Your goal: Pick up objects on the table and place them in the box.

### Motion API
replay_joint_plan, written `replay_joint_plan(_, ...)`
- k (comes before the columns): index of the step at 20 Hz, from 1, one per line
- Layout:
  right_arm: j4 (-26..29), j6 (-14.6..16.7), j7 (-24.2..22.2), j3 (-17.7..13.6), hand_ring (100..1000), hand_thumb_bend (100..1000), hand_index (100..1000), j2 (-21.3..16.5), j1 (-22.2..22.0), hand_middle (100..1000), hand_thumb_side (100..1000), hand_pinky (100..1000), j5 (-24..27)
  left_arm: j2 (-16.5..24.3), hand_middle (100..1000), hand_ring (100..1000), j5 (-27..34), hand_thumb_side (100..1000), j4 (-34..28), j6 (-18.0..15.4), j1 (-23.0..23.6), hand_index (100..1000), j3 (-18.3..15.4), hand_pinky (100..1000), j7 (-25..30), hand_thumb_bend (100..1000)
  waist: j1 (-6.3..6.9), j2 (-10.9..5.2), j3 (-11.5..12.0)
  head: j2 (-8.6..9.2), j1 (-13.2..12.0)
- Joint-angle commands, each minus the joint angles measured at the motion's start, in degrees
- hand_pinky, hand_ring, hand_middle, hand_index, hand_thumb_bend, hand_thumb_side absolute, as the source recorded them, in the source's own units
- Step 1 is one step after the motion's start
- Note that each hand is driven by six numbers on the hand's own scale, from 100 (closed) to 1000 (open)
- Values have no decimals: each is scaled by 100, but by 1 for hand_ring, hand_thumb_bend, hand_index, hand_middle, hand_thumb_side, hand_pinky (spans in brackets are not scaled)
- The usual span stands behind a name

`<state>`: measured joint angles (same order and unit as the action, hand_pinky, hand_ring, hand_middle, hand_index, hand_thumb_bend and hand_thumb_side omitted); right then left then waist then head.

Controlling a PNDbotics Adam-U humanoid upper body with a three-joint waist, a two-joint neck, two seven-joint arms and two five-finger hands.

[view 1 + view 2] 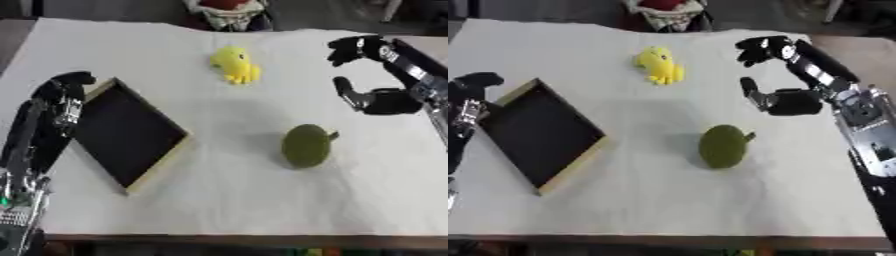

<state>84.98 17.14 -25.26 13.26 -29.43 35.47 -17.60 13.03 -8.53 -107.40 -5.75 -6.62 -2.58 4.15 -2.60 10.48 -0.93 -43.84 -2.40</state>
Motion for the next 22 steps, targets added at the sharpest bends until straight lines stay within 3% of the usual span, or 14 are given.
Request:
replay_joint_plan(1, -187, 54, -183, 225, 745, 100, 906, -278, 237, 740, 397, 810, -50, 137, 697, 873, 16, 725, -72, -16, -31, 787, 10, 526, 19, 100, 8, -102, 14, -28, 21)
replay_joint_plan(11, -597, 324, -622, 829, 767, 100, 915, -394, 522, 772, 586, 826, -364, 153, 697, 875, 8, 727, -63, -15, -33, 787, 23, 526, 35, 100, -31, -95, 65, -28, 13)
replay_joint_plan(22, -531, 611, -1011, 1186, 784, 100, 920, -684, 569, 799, 717, 840, -652, 180, 697, 877, -18, 731, -52, -5, -15, 787, 16, 527, 48, 100, -94, -103, 65, -28, -21)
